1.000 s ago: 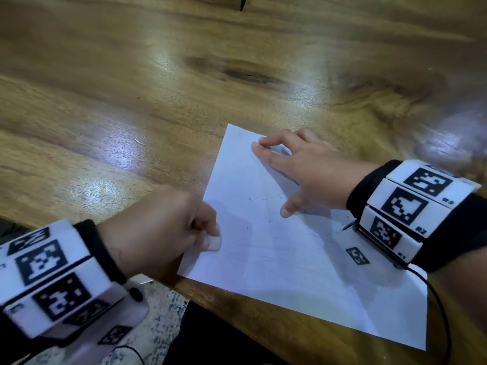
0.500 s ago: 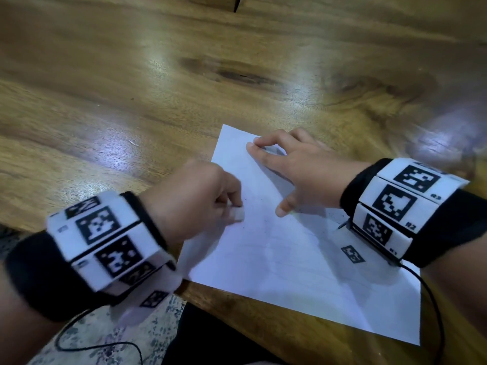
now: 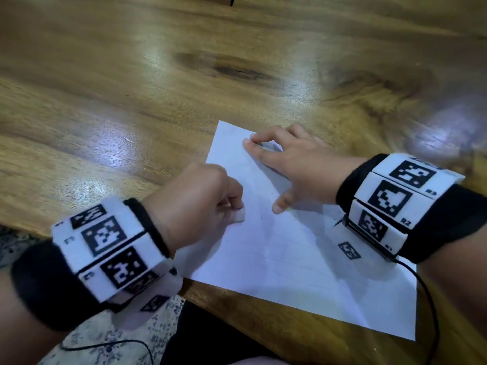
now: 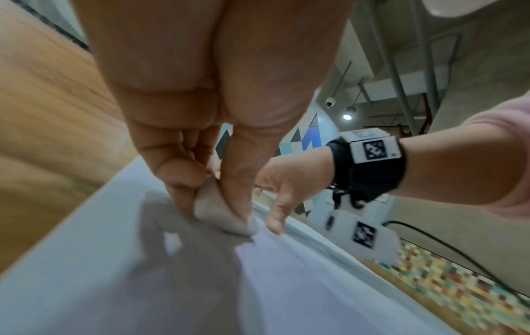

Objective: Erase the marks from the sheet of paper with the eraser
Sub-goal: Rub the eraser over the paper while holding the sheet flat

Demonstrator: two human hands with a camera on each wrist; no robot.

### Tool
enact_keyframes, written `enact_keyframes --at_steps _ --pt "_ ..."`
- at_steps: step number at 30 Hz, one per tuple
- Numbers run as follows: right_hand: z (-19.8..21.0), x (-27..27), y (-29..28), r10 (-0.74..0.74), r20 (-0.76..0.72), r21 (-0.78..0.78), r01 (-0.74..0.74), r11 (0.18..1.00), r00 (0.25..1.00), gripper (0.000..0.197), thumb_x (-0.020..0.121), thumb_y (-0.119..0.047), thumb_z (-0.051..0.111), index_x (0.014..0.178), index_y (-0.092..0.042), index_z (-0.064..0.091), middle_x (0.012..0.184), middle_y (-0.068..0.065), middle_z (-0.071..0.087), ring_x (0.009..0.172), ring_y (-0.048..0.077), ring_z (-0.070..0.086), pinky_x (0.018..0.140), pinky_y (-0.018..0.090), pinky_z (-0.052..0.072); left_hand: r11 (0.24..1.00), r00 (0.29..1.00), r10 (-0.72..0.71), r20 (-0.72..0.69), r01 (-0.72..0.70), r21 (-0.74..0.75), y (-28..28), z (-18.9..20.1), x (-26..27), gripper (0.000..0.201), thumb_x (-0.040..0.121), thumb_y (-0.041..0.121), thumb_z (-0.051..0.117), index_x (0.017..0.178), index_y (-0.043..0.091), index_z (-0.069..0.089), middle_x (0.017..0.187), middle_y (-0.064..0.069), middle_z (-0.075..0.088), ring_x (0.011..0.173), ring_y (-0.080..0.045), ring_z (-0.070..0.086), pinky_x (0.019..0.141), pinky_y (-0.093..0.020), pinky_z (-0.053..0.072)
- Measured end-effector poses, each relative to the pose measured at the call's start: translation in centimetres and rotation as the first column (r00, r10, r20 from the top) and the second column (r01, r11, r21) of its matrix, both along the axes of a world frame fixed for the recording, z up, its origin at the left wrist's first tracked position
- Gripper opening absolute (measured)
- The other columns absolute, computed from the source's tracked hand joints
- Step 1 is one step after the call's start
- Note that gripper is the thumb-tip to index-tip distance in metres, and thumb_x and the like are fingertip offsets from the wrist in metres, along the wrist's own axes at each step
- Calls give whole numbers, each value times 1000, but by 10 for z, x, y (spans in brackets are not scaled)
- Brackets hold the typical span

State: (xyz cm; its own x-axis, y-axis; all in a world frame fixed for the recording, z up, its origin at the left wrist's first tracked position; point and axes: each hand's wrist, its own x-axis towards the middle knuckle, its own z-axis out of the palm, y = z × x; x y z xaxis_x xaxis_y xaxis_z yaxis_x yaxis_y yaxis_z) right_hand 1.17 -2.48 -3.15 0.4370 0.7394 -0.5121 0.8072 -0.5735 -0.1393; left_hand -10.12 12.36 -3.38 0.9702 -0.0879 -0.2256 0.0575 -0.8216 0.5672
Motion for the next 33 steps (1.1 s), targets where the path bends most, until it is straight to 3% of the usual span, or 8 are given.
enact_keyframes --at_steps 4,6,10,12,16,20,27,33 --pt "1 0 -1 0 -7 7 0 1000 1000 108 71 -47 73 148 -35 -2 149 -17 2 126 16 11 109 34 23 987 979 -137 -153 121 -108 -4 1 -34 19 66 37 55 74 22 63 75 3 60 69 -13 60 66 -26 46" --pt "1 0 -1 2 -6 6 -2 1000 1000 108 71 -47 73 148 -35 -2 149 -17 2 126 16 11 109 33 22 984 968 -150 -201 127 -122 -1 2 -35 21 64 34 54 82 27 62 76 5 60 71 -11 61 66 -21 44" --pt "1 0 -1 4 -5 7 -4 1000 1000 108 71 -47 73 148 -35 -1 149 -17 2 126 15 10 108 32 19 1000 999 -24 27 24 6 8 2 2 15 69 34 67 72 19 69 65 -1 62 58 -15 55 55 -13 32" --pt "0 0 0 1 -2 5 -1 1000 1000 108 71 -47 73 148 -36 -2 149 -17 2 123 14 10 108 32 21 999 998 35 43 -35 0 10 1 13 13 73 30 71 76 17 69 68 -5 67 54 -5 50 55 -10 34" --pt "0 0 -1 -6 -12 10 6 1000 1000 108 71 -46 73 148 -36 -1 149 -17 3 121 13 10 108 33 22 996 995 -85 -54 85 -12 4 -2 -16 15 73 34 68 69 20 64 62 4 54 55 -8 48 56 -17 36" --pt "2 0 -2 -2 -12 7 2 1000 1000 107 72 -46 73 148 -35 -2 149 -17 2 119 10 9 108 33 23 981 959 -182 -218 164 -101 1 1 -38 9 72 26 60 81 27 59 75 6 57 70 -8 60 67 -23 46" --pt "1 0 0 -6 -14 0 6 1000 1000 108 71 -47 73 148 -35 -1 149 -17 3 121 12 9 108 35 23 1000 1000 -16 18 17 -5 20 0 -14 17 69 38 66 66 21 67 65 6 57 60 -9 55 55 -18 36" --pt "-1 0 -1 -7 -3 15 7 1000 1000 108 70 -47 74 148 -36 -1 149 -18 3 115 8 7 106 31 21 994 976 -97 -194 87 -60 22 6 -34 16 61 36 60 73 26 62 64 8 61 65 -3 57 62 -16 40"
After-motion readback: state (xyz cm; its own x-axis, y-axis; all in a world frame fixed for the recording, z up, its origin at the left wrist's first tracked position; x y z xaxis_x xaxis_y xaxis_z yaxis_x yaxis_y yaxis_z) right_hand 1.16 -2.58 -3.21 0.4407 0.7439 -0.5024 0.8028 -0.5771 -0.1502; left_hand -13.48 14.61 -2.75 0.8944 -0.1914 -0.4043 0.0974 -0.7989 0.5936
